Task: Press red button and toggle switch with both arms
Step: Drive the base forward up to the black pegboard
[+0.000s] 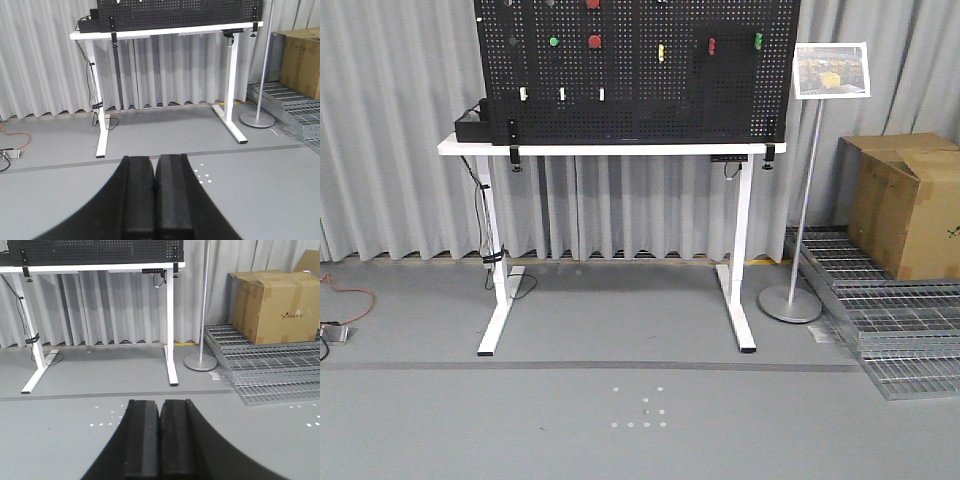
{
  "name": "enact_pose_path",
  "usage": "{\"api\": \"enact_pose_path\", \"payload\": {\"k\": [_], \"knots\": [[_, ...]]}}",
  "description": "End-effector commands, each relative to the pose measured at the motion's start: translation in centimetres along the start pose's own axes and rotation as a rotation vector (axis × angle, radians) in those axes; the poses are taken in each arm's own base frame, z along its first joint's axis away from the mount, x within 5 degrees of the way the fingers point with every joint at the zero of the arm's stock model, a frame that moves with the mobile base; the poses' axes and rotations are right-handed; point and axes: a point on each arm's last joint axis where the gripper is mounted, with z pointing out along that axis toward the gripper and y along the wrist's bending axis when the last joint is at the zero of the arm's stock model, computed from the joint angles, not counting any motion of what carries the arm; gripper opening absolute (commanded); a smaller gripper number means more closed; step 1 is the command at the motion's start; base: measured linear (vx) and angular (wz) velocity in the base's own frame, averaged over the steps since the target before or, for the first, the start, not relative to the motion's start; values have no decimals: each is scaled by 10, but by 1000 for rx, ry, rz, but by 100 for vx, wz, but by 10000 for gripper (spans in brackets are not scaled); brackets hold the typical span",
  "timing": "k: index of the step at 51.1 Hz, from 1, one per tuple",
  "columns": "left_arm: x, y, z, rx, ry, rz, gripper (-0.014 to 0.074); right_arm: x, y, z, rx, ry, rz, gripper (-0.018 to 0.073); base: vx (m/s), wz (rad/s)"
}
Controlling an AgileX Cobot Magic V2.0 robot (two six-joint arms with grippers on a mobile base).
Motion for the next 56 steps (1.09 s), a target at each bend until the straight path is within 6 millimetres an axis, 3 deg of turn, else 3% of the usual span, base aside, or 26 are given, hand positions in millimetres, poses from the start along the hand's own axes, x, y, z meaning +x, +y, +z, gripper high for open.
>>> {"api": "enact_pose_path", "payload": {"k": [1,56], "knots": [[3,0,1,2,-66,-5,1,-4,-1,-1,9,-85,-7,-3,0,0],[3,0,1,2,-66,-5,1,-4,-1,-1,9,-85,-7,-3,6,4]]}}
